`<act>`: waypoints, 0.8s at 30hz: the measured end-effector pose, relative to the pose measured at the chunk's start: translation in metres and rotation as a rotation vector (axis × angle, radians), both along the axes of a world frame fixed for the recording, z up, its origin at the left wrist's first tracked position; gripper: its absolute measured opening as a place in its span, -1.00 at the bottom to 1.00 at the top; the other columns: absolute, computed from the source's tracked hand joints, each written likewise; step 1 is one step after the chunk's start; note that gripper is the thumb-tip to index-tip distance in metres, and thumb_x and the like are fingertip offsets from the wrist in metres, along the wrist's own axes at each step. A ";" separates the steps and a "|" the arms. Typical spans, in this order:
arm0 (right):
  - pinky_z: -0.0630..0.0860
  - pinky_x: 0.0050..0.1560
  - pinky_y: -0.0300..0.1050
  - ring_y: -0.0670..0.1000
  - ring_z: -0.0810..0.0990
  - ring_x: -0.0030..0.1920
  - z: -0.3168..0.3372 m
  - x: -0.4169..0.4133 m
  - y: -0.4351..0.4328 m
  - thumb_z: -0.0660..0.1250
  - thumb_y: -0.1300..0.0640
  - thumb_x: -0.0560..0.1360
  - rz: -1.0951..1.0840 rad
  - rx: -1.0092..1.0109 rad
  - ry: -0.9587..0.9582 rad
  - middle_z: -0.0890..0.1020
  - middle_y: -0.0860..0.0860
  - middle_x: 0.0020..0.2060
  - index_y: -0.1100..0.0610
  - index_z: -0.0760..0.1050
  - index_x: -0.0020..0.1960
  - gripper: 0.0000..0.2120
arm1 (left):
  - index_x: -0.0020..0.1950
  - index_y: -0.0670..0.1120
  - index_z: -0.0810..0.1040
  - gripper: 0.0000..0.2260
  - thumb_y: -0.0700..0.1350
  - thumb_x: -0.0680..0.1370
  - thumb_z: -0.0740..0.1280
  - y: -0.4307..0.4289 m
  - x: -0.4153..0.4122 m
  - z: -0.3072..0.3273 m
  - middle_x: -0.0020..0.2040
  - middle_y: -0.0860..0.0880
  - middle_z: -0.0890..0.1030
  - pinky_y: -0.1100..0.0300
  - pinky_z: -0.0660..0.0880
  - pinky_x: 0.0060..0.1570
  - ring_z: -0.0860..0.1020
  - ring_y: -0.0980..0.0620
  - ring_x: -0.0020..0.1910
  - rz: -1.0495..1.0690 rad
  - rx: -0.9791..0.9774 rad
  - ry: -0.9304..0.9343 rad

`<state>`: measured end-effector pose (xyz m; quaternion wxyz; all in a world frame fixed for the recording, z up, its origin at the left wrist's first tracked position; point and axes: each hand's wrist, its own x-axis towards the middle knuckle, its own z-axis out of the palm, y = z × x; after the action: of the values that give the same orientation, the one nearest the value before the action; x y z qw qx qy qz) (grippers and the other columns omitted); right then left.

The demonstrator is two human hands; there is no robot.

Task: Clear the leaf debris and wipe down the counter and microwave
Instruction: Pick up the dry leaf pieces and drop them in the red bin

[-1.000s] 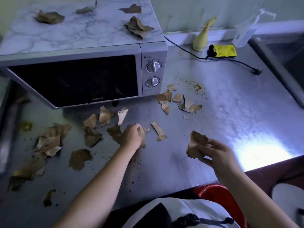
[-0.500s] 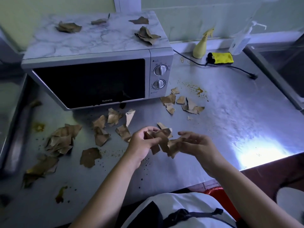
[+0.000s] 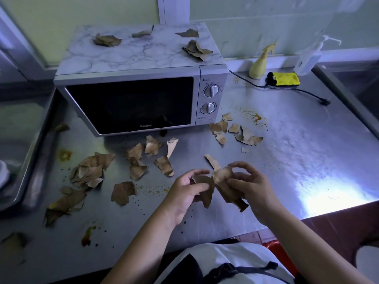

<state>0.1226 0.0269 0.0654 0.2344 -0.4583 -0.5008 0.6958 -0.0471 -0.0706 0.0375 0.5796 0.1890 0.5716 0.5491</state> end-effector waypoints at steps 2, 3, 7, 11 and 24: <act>0.60 -0.31 0.05 0.22 0.68 -0.23 -0.001 0.007 0.002 0.37 0.42 0.50 -0.028 -0.008 -0.012 0.71 0.21 -0.08 0.09 0.60 0.09 -0.71 | 0.08 -0.02 0.65 -0.78 -0.28 0.54 0.34 0.003 0.001 -0.003 -0.09 -0.05 0.73 0.16 0.58 -0.17 0.67 -0.01 -0.14 0.070 -0.076 0.015; 0.62 -0.27 0.10 0.25 0.68 -0.21 -0.002 0.010 0.003 0.37 0.42 0.50 -0.036 -0.014 -0.012 0.70 0.23 -0.07 0.12 0.61 0.08 -0.74 | 0.05 -0.05 0.65 -0.81 -0.29 0.56 0.32 0.006 0.001 -0.005 -0.14 -0.02 0.72 0.20 0.56 -0.22 0.67 0.03 -0.19 0.103 -0.108 0.032; 0.62 -0.04 0.32 0.36 0.65 -0.15 0.001 0.017 0.001 0.36 0.44 0.50 -0.057 -0.016 -0.023 0.67 0.32 -0.03 0.29 0.58 0.10 -0.79 | -0.02 -0.12 0.65 -0.88 -0.25 0.58 0.32 0.017 0.003 -0.008 -0.18 -0.02 0.72 0.26 0.56 -0.27 0.67 0.06 -0.16 0.127 -0.137 0.114; 0.62 -0.18 0.15 0.31 0.65 -0.23 0.009 0.020 -0.004 0.36 0.46 0.48 -0.047 0.026 -0.032 0.65 0.35 -0.16 0.37 0.56 0.02 -0.87 | -0.06 0.00 0.70 -0.91 -0.17 0.53 0.42 0.028 0.014 -0.007 -0.09 -0.02 0.73 0.14 0.61 0.00 0.66 -0.05 0.04 0.001 -0.061 0.143; 0.54 -0.09 0.10 0.18 0.61 -0.16 0.005 0.056 0.001 0.37 0.49 0.47 -0.205 0.080 -0.197 0.61 0.23 -0.19 0.30 0.59 -0.05 -0.85 | 0.16 0.00 0.65 -0.79 0.00 0.58 0.34 0.054 0.028 -0.023 0.09 -0.10 0.70 0.07 0.58 0.07 0.66 -0.07 0.13 -0.370 0.013 -0.113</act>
<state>0.1785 0.0277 0.0706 0.2718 -0.5635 -0.4994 0.5994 -0.0192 -0.0168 0.0141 0.7006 0.2637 0.4903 0.4464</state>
